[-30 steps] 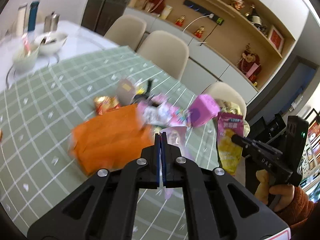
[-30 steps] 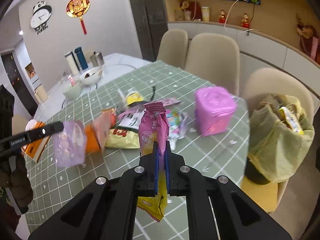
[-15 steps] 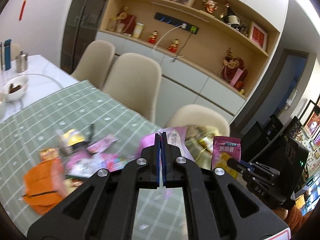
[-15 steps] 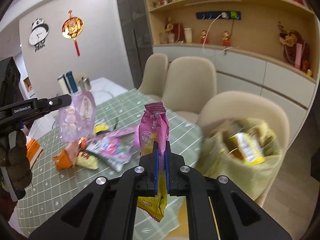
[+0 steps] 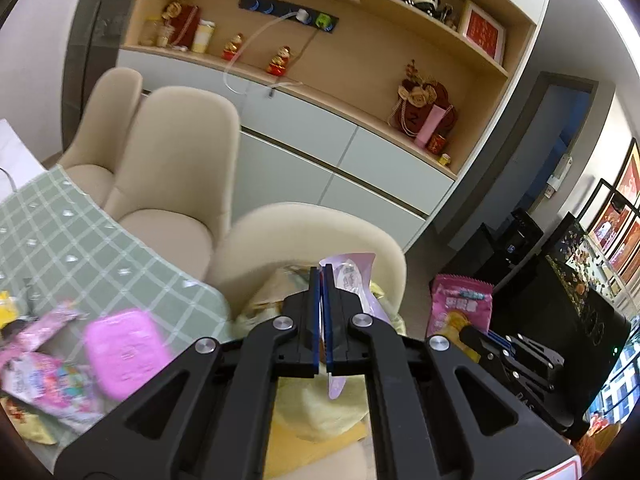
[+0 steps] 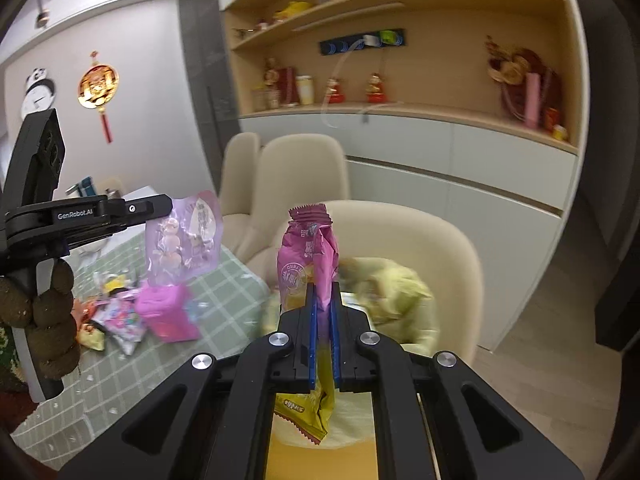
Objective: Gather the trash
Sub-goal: 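Carry both wrappers to the yellow-bagged bin and release them inside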
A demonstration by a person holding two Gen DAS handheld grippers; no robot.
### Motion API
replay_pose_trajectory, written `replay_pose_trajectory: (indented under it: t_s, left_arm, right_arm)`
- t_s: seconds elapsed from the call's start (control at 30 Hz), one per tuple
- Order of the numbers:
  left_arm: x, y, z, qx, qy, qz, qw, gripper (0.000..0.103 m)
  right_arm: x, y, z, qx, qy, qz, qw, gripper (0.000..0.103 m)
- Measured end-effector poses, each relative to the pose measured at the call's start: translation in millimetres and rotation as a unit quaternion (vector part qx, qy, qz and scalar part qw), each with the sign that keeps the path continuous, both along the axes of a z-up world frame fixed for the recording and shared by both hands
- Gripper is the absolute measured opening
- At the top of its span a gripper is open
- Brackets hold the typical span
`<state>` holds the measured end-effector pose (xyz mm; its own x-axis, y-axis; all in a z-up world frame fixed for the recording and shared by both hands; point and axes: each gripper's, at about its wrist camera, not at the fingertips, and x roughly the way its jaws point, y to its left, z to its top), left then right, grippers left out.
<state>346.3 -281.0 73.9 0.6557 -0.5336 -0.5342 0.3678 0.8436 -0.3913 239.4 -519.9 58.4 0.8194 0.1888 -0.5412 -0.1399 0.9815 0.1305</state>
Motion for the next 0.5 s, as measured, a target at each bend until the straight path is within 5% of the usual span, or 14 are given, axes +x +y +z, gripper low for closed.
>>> replay_pose_trajectory:
  t_s: [0.2, 0.5]
  left_arm:
    - [42.2, -62.4, -41.1, 0.019, 0.042, -0.019, 0.9987, 0.001]
    - [80.1, -100.8, -107.4, 0.062, 0.111, -0.002, 0.9919, 0.001]
  right_arm:
    - [18.5, -59.5, -18.0, 0.016, 0.011, -0.034, 0.999, 0.007]
    - [43.4, -99.8, -41.5, 0.044, 0.032, -0.043, 0.998, 0.007]
